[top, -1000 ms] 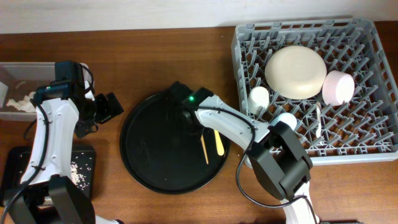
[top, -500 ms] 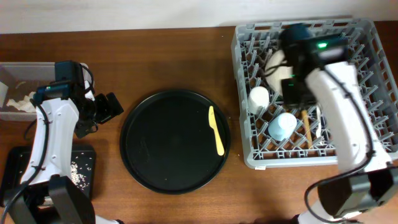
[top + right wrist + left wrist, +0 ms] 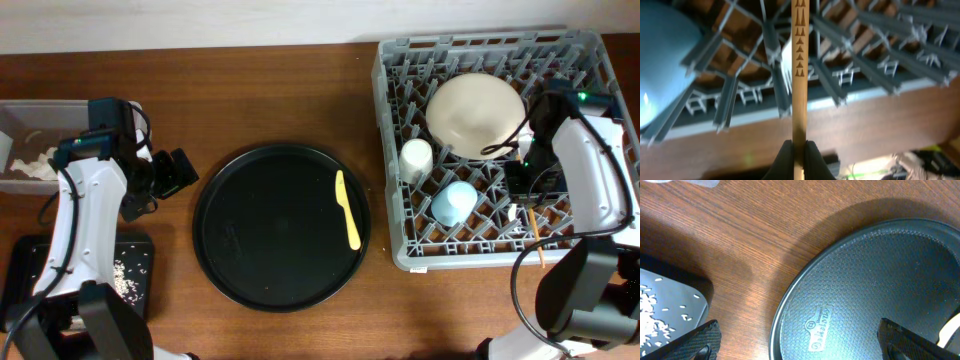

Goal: Sort waste into correct bins and load items into the dishwasher rack
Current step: 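Carry the wooden chopstick into the rack and lower it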

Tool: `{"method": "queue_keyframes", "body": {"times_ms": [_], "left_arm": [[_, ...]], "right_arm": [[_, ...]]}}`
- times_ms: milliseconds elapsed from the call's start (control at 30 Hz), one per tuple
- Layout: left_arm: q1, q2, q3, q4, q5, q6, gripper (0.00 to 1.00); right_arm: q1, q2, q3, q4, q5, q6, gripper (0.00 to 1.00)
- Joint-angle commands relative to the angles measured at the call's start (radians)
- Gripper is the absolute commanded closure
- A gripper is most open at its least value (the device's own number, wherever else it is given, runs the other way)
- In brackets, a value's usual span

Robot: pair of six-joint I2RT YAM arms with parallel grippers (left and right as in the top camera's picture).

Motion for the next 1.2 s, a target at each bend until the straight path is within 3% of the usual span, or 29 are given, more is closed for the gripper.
{"method": "queue_keyframes", "body": {"times_ms": [0,500,700,1167], "left_arm": [[0.000,-0.008,0.007,-0.001,0.007,-0.002,0.01],[0.000,-0.008,0.007,-0.001,0.007,-0.002,0.01],[0.000,-0.008,0.007,-0.001,0.007,-0.002,0.01],[0.000,-0.008,0.007,-0.001,0.007,-0.002,0.01]], "right_arm": [[-0.026,-0.011,-0.009,0.029,0.046,-0.034,0.96],[-0.053,-0.011,-0.029,-0.058,-0.093,0.008,0.96],[-0.053,-0.011,-0.077,0.054,-0.060,-0.008,0.96],[-0.053,0.008,-0.077,0.106,-0.063,-0.015,0.96]]}}
